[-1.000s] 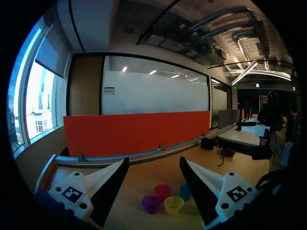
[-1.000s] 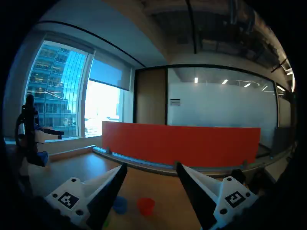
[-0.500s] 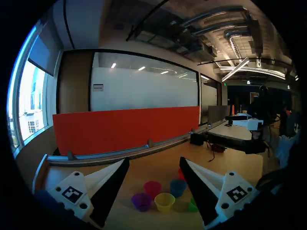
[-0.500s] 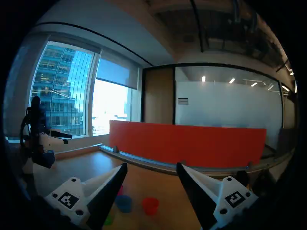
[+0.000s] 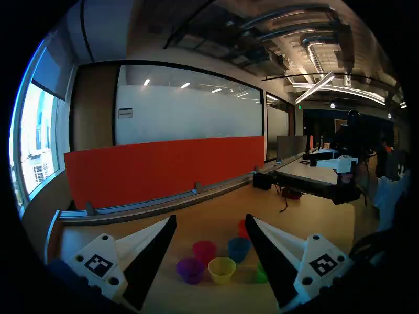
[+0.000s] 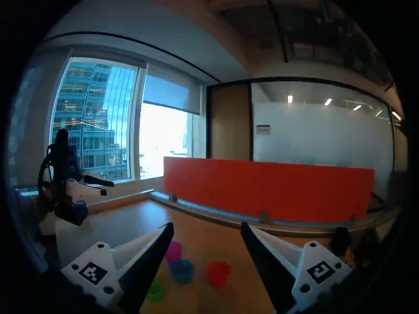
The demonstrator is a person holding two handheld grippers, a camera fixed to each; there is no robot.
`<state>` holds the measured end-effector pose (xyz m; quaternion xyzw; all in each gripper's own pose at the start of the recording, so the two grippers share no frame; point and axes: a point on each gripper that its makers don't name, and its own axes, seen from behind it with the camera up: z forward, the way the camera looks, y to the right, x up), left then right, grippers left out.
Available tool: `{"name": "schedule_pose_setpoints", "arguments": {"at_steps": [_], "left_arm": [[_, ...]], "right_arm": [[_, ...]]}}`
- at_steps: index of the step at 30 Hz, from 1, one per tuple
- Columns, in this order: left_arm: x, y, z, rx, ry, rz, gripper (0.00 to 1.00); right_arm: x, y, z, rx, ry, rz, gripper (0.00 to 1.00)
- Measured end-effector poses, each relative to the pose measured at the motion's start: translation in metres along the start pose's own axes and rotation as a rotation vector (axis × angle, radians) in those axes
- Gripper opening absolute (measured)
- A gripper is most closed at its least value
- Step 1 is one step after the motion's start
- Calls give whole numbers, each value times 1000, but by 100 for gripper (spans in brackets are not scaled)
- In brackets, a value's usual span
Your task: Pour water
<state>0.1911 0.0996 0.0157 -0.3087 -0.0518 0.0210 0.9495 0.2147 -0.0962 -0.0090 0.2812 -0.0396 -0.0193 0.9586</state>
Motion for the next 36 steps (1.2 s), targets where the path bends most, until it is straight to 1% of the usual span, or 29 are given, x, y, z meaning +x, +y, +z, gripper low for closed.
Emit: {"name": "schedule_pose_setpoints", "arguments": {"at_steps": [11,20,26,36], "left_arm": [[-10,3,8,-47,-40,6,97],[-25,11,12,-85,-84,35,97],[-30,12,14,-98,-98,37,98],[-46,16,24,-123,-135,56,97]], "right_arm": [[-11,-8,2,46,-45,-31,99],[-22,-19,-1,111,-96,-67,99],[-24,-23,-2,140,-109,-77,99],[-43,-28,-2,172,-153,-108,99]]}}
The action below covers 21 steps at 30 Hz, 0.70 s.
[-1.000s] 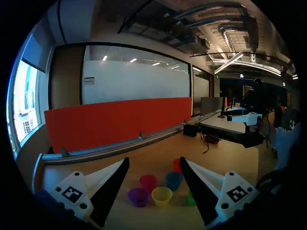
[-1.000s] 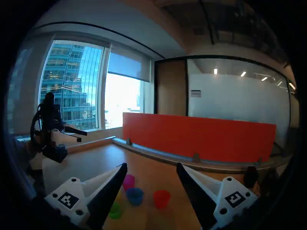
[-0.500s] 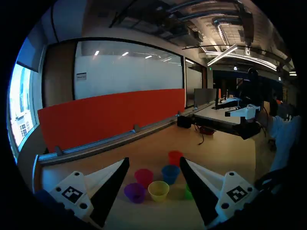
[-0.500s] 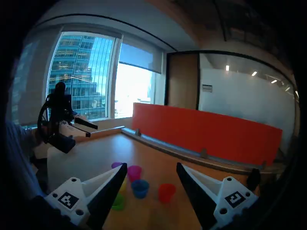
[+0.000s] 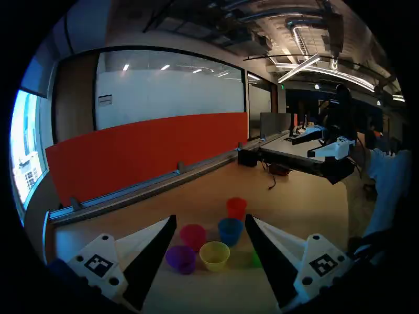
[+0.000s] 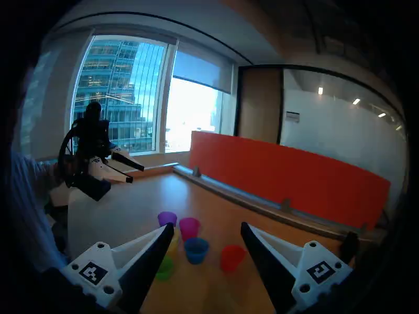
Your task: Pour water
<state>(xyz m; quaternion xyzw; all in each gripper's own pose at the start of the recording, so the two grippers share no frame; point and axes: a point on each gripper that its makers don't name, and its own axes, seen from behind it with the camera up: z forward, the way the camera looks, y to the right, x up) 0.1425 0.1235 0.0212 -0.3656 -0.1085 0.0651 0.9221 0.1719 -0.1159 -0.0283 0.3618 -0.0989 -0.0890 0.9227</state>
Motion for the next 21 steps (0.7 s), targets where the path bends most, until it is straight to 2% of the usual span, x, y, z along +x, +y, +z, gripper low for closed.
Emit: {"name": "schedule_pose_setpoints", "arguments": {"at_steps": [12,21], "left_arm": [[-13,-1,20,-30,-39,14,98],[-24,2,34,-52,-70,34,98]], "right_arm": [[-23,-10,10,46,-47,-33,99],[-38,-17,21,81,-67,-30,99]]}}
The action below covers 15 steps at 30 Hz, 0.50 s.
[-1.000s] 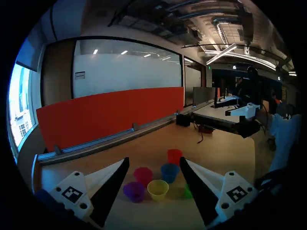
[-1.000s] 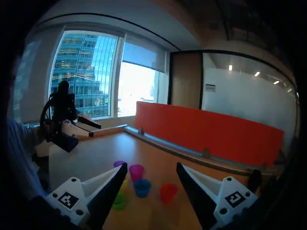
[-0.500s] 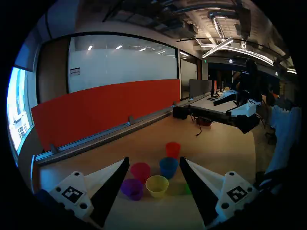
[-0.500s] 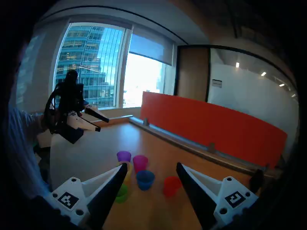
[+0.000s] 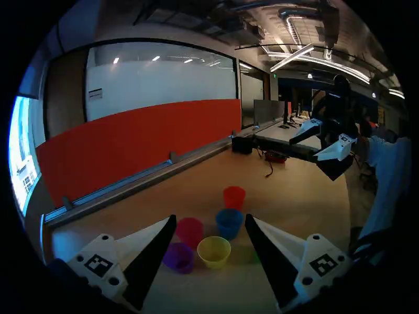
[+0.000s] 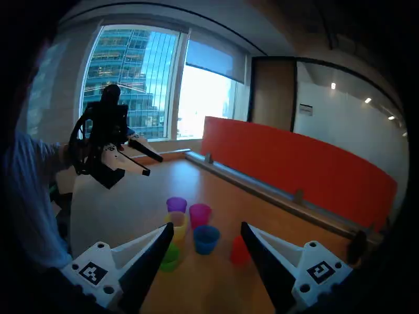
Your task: Pour water
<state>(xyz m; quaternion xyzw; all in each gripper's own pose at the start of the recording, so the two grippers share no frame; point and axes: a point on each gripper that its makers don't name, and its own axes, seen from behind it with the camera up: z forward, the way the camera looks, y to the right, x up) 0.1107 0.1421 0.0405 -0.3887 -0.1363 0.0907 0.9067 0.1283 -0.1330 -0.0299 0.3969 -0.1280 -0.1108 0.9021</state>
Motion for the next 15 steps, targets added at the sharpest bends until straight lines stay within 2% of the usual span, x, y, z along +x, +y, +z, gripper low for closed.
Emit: {"name": "schedule_pose_setpoints", "arguments": {"at_steps": [15], "left_arm": [[-20,4,29,-45,-51,12,98]], "right_arm": [[-41,-22,22,71,-62,-20,99]]}}
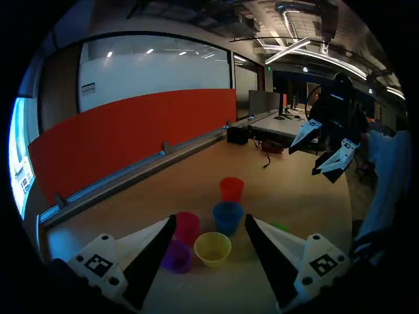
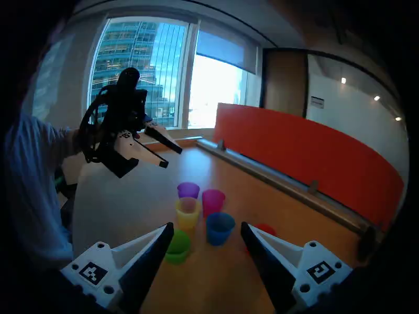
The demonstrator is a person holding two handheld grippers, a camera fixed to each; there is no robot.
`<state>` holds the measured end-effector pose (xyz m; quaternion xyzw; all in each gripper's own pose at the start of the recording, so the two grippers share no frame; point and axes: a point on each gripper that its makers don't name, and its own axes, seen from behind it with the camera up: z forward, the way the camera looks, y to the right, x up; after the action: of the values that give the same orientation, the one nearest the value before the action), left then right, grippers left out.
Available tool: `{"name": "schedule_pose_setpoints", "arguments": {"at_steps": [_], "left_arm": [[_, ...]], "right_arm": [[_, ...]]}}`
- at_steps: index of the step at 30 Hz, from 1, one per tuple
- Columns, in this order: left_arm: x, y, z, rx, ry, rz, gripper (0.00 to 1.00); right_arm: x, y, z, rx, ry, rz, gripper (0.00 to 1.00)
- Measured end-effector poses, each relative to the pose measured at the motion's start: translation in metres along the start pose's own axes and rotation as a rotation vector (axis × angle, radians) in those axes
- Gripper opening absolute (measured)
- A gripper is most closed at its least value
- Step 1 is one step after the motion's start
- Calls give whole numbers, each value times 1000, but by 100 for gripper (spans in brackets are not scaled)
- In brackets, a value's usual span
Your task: Pour water
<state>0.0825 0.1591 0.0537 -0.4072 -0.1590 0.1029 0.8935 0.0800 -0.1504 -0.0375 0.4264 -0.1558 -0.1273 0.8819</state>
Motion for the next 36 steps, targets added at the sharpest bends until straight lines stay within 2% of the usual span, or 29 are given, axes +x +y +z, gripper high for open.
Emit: {"name": "schedule_pose_setpoints", "arguments": {"at_steps": [20,36], "left_arm": [[-25,17,41,-79,-82,48,97],[-44,20,67,-119,-146,77,98]], "right_arm": [[-52,-33,32,106,-83,-31,99],[-98,-53,66,165,-151,-39,99]]}}
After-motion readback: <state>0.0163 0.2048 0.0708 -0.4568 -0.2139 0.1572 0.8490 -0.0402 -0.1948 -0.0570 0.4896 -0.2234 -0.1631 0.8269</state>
